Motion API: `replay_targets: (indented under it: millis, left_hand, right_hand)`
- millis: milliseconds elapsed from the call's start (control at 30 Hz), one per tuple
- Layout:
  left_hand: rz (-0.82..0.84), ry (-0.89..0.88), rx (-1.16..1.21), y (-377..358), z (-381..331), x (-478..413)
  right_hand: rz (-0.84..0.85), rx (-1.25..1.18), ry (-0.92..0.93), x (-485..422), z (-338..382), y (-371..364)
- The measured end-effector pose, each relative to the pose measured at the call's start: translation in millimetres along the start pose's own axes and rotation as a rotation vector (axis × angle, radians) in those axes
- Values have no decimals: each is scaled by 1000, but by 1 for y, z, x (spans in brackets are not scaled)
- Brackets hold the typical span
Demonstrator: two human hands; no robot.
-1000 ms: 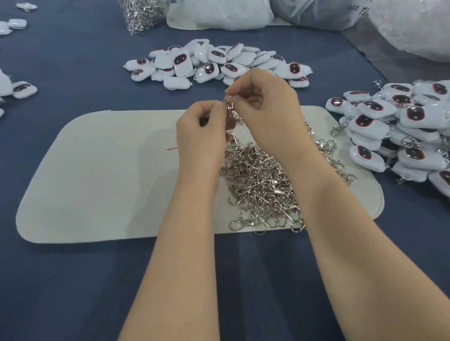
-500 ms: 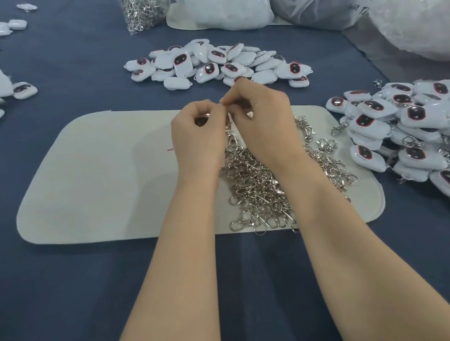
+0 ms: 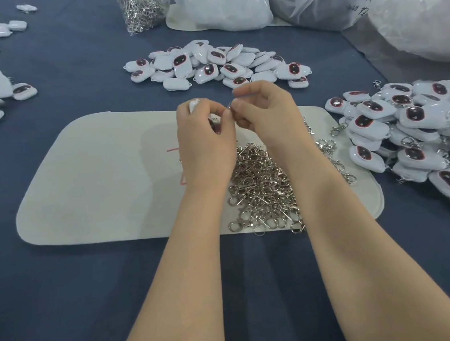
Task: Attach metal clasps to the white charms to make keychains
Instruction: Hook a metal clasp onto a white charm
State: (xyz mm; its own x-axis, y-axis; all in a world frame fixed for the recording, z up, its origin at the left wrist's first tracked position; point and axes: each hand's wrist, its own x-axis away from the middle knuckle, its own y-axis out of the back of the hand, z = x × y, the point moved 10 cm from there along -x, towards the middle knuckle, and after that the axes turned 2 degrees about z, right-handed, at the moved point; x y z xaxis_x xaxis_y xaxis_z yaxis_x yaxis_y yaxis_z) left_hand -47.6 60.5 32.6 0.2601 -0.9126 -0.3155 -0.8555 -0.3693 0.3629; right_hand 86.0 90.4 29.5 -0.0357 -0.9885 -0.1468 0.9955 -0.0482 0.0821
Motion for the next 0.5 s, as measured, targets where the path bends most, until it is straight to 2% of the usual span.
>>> replay_targets:
  millis: [233,367,500]
  left_hand:
    - [76,197,166,-8,18,-3]
    - [69,175,179,-5,15,-3]
    - [-4,154,121,1,18,-4]
  right_hand:
    - [-32,184,103,0,13,4]
    - [-72,321,139,4,21,0]
    - [-9,508,148,6,21,-12]
